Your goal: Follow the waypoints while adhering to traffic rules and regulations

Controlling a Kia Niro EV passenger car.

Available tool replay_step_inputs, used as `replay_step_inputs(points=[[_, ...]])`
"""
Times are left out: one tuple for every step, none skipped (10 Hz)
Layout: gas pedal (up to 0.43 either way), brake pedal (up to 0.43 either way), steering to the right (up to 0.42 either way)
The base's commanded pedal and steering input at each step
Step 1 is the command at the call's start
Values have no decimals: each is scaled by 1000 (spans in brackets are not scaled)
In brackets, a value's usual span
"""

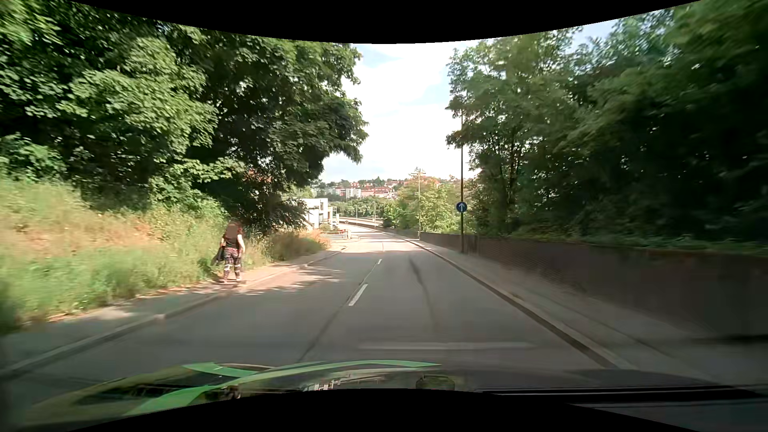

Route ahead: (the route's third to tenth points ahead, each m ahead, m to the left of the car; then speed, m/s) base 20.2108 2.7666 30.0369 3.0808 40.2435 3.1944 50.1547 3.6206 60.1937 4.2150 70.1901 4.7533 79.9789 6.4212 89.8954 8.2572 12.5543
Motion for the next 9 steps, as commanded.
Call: replay_step_inputs(points=[[0,0,-9],[0,0,-8],[0,0,-9],[0,0,-9],[0,0,-8],[0,0,-8],[0,0,-8],[0,0,-8],[0,0,-9]])
